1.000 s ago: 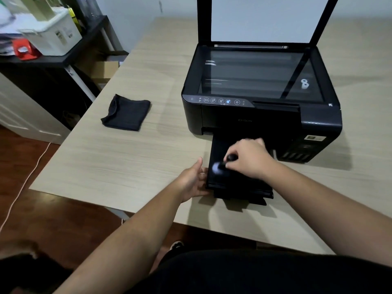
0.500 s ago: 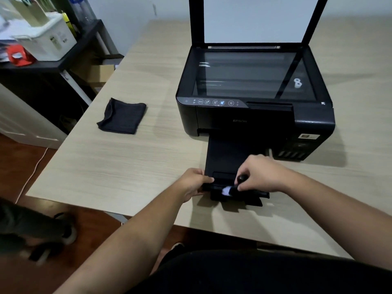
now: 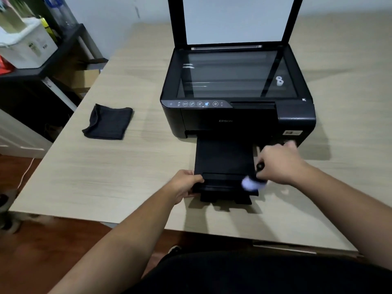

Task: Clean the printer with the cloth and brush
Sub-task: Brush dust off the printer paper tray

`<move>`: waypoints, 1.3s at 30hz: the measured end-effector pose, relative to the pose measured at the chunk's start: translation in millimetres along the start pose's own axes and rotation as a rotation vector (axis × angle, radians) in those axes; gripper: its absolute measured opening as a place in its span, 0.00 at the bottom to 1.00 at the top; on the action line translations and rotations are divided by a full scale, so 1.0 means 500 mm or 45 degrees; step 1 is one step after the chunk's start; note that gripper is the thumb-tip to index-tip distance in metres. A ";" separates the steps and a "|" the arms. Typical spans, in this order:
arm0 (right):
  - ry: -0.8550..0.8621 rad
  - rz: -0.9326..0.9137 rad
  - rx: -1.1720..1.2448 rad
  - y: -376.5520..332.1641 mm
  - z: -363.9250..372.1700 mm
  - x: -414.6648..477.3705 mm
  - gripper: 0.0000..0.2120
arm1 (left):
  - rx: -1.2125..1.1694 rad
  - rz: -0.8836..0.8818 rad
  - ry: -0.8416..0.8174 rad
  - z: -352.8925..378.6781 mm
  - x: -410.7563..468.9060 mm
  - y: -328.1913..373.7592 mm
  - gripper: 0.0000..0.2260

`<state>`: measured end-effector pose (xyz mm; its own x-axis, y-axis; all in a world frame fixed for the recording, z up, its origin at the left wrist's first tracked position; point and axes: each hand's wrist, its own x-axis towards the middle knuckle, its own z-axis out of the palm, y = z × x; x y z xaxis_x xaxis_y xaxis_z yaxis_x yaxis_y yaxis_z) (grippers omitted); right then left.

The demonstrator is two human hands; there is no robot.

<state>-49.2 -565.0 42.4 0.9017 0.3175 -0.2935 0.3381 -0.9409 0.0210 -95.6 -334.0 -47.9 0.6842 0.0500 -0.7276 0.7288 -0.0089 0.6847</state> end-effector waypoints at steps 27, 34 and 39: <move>0.149 -0.320 0.401 -0.197 -0.014 0.142 0.09 | -0.408 -0.106 -0.061 -0.044 -0.023 -0.009 0.31; -0.218 -0.461 0.345 -0.138 0.000 0.052 0.08 | -0.295 -0.103 -0.181 -0.048 -0.020 -0.009 0.18; 0.191 -0.079 0.256 -0.054 0.002 0.048 0.09 | -0.101 -0.023 -0.168 -0.008 -0.010 -0.007 0.08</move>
<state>-37.1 -532.0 33.7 0.9158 0.3752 -0.1432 0.3471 -0.9189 -0.1875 -101.7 -330.1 -46.6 0.6723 -0.0822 -0.7357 0.7402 0.0701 0.6687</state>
